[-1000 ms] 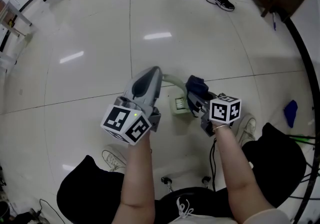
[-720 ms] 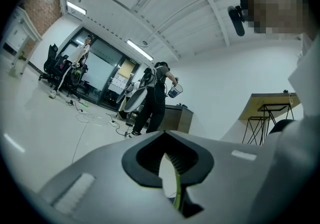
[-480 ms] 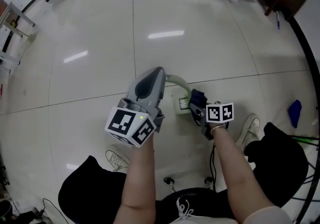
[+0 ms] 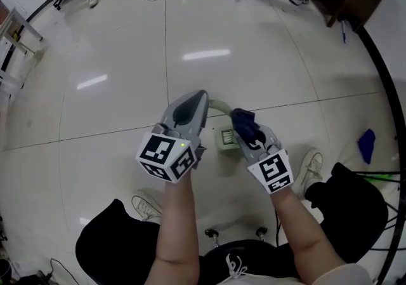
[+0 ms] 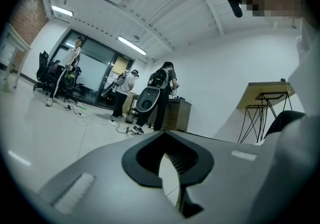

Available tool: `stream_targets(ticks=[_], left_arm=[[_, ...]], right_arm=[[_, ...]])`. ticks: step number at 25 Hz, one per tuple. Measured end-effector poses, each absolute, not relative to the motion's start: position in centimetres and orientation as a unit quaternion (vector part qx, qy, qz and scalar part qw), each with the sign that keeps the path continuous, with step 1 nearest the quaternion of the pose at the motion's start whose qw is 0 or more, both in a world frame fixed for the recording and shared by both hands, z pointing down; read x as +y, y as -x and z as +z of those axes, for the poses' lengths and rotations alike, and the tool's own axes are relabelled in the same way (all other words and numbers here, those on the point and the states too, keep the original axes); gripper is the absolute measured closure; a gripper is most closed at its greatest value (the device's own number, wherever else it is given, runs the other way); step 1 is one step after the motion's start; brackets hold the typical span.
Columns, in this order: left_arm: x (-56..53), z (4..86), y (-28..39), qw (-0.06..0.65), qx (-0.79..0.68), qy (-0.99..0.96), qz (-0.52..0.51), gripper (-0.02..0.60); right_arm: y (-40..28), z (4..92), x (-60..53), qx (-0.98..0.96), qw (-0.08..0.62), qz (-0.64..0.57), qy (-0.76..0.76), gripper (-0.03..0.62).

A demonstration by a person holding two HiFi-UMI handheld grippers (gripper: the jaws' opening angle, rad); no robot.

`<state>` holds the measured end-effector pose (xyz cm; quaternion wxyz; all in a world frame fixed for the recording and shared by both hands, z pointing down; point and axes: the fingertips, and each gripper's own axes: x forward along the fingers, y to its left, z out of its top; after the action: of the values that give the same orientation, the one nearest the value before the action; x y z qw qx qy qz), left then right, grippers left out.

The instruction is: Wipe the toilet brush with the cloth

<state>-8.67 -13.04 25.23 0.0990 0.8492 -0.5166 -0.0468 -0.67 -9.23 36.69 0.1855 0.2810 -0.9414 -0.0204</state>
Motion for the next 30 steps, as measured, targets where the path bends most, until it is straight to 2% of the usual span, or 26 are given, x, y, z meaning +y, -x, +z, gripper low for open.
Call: stream_targets(ticks=[5, 13, 23, 30], left_arm=[[-12.8, 25.0, 7.4, 0.104, -0.500, -0.858, -0.054, 0.575], [-12.3, 24.7, 6.7, 0.100, -0.494, -0.862, -0.050, 0.575], [-12.4, 24.5, 5.8, 0.099, -0.487, -0.865, -0.066, 0.575], [-12.6, 24.3, 6.0, 0.090, -0.493, -0.862, -0.073, 0.575]], right_arm=[[4.8, 32.0, -6.0, -0.962, 0.158, -0.033, -0.221, 0.530], [6.3, 31.2, -8.3, -0.949, 0.080, 0.168, -0.255, 0.530], [4.0, 34.2, -11.2, -0.862, -0.051, 0.401, -0.306, 0.530], [1.8, 38.5, -11.7, -0.799, -0.073, 0.490, -0.340, 0.530]])
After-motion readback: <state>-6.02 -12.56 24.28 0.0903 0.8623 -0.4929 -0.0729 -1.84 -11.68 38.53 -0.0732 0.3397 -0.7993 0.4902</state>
